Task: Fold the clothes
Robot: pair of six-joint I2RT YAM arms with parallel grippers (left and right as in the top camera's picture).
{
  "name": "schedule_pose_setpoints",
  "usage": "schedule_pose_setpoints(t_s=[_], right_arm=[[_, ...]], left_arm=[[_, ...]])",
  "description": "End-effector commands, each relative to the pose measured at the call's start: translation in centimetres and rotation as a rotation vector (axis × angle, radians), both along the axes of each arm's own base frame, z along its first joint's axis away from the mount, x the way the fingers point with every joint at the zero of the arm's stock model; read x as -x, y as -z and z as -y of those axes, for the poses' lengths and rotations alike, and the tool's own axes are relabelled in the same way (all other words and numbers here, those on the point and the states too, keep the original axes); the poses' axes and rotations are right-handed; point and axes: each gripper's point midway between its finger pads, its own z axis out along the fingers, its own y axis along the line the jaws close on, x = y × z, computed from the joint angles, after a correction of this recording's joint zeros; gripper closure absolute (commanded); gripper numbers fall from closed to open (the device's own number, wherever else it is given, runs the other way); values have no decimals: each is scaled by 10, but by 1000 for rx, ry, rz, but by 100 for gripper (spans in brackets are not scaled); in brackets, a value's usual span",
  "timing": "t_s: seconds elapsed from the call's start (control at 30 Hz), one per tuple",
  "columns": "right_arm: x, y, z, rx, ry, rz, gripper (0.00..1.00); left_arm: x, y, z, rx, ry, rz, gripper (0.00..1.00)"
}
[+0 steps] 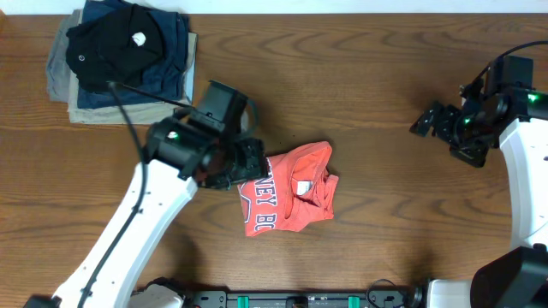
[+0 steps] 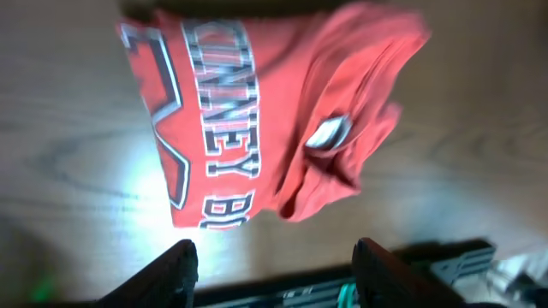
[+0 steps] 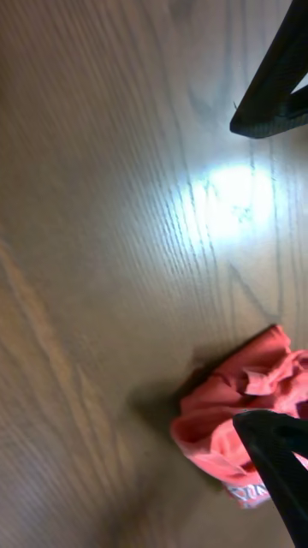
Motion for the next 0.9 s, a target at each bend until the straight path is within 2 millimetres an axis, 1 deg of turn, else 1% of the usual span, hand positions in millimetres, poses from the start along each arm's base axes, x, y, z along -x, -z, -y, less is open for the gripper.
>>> schedule_pose_setpoints(t_s=[0.0, 0.2, 0.33, 0.4, 0.47, 0.57, 0.63, 0.73, 0.87], right_arm=[[-2, -8, -14, -22, -46, 29, 1], [2, -7, -18, -17, -83, 20, 1], [8, -5, -19, -10, -132, 5, 1], [9, -5, -19, -5, -160, 6, 1], [10, -4, -19, -2, -177, 7, 1], [10, -4, -19, 0, -181, 8, 1], [10, -4, -19, 3, -181, 8, 1], [10, -4, -19, 4, -181, 9, 1], [10, -2, -19, 3, -181, 9, 1]], left_arm=[[15, 35, 14, -9, 71, -103, 41], [20, 86, 44, -48, 160, -164, 41], [25, 116, 47, -99, 170, -250, 41], [27, 125, 48, -103, 172, -283, 42], [27, 127, 56, -68, 201, -286, 43], [25, 124, 65, -18, 219, -272, 43], [25, 123, 69, -7, 227, -266, 43], [29, 123, 73, -9, 247, -264, 43], [36, 123, 83, -6, 287, -251, 43]])
